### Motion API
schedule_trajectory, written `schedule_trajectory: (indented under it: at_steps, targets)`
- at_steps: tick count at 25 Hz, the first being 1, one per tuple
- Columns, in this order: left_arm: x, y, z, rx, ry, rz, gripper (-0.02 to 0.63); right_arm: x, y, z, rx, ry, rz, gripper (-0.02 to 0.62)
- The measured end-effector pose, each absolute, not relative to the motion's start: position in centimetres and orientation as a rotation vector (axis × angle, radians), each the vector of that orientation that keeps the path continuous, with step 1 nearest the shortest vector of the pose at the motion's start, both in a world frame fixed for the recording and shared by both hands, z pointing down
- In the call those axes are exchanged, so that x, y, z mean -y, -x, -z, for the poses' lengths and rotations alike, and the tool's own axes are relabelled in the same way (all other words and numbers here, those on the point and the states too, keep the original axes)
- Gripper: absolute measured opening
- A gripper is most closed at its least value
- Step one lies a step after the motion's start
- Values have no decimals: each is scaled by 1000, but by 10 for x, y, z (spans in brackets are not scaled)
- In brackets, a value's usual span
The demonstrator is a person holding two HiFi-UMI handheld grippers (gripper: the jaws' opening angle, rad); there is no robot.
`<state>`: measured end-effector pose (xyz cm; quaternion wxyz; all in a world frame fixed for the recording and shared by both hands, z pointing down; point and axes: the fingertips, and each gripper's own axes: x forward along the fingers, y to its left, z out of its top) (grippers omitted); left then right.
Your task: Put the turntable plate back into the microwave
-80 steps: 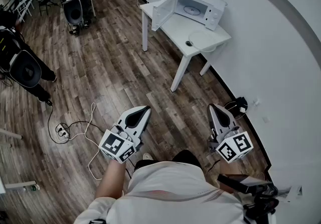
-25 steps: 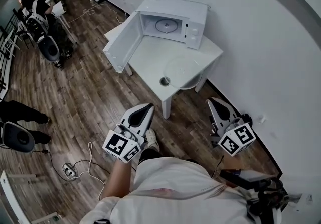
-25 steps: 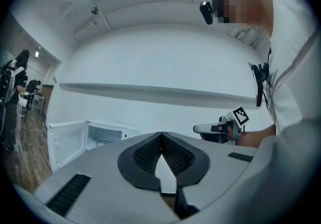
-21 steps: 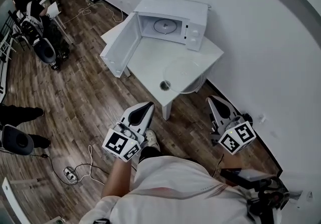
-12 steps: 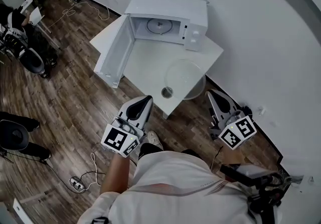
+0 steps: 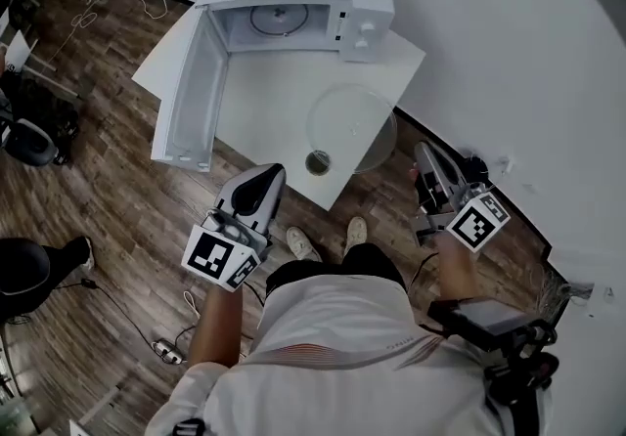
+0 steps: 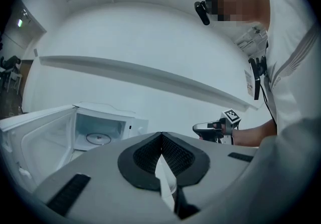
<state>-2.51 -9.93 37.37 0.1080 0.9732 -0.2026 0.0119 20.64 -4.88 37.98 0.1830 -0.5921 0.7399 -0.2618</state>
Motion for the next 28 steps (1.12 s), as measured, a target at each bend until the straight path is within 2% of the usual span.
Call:
schedule_trajectory:
  at_steps: [5,8,11,17,28]
  targets:
    - [108,-4,-392,566,-2835,-95,11,55,-241,-429,-1989,1557,913,34]
    - [111,-25,-402,574,-2818,-128,11,58,-265,-469,-1926,1498,1027,98]
    - [111,-44,-415,593,-2797,-161,11,64,-284,-511,-1908,1457,1114,131]
    - [118,-65,-444,691,-2742,-220,11,75,-290,-606,-1883,1334,1358,232]
    - [118,-57,-476,849,-2626,-265,11,91,-257,-677,-1832,1061,1619,238]
